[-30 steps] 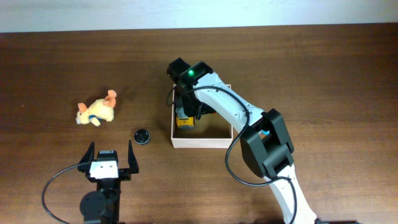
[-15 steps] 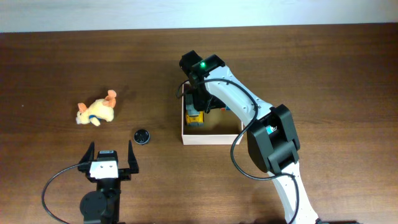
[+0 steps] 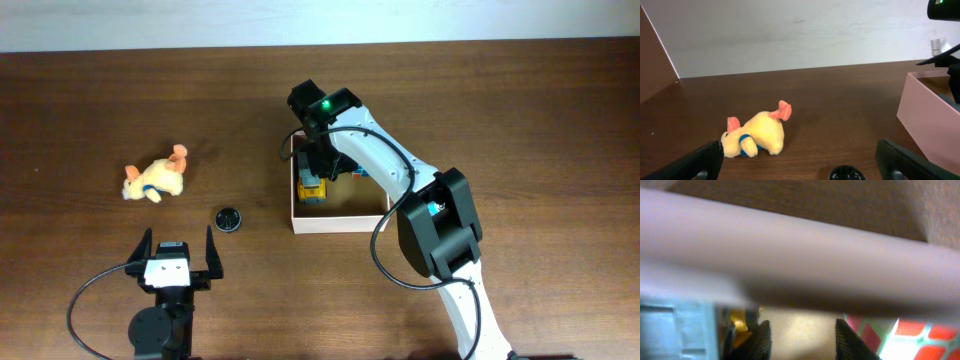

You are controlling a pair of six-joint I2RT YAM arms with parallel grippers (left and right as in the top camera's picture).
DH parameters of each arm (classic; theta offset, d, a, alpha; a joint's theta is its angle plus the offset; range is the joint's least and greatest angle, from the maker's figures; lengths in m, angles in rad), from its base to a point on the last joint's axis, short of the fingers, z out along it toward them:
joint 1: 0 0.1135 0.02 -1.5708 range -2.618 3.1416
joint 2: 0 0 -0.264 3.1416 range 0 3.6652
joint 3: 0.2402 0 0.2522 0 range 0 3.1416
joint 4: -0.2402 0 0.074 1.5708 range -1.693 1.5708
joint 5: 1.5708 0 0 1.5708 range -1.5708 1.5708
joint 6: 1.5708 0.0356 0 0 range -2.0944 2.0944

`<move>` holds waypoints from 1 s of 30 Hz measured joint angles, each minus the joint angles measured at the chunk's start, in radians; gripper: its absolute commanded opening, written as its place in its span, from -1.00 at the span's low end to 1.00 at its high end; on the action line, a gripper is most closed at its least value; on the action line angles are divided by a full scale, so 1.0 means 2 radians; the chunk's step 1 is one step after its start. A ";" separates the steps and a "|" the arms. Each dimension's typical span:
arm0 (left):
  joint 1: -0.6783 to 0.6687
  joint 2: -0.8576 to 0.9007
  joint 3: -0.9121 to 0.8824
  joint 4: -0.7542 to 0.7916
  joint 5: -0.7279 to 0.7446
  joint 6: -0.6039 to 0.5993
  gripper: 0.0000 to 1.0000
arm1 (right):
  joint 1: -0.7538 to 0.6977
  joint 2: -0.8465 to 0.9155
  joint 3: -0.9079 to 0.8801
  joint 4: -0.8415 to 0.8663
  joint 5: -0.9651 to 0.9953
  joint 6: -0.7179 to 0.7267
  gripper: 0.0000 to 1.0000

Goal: Pack container
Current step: 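Raise the right gripper and move it over the blue ball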

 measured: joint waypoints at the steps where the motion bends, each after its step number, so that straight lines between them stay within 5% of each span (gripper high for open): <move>1: 0.000 0.000 0.000 0.000 0.000 0.000 0.98 | 0.000 0.000 0.000 0.001 0.000 -0.001 -0.42; 10: 0.000 0.000 0.000 0.000 0.000 0.000 0.99 | 0.000 0.000 0.000 0.002 -0.001 -0.003 -0.92; 22: 0.000 0.000 0.000 0.000 0.000 0.000 0.99 | 0.000 0.000 0.023 -0.030 -0.004 -0.003 -0.92; 30: 0.000 0.000 0.000 0.000 0.000 0.000 0.98 | -0.002 0.000 0.174 -0.119 -0.006 -0.003 -0.91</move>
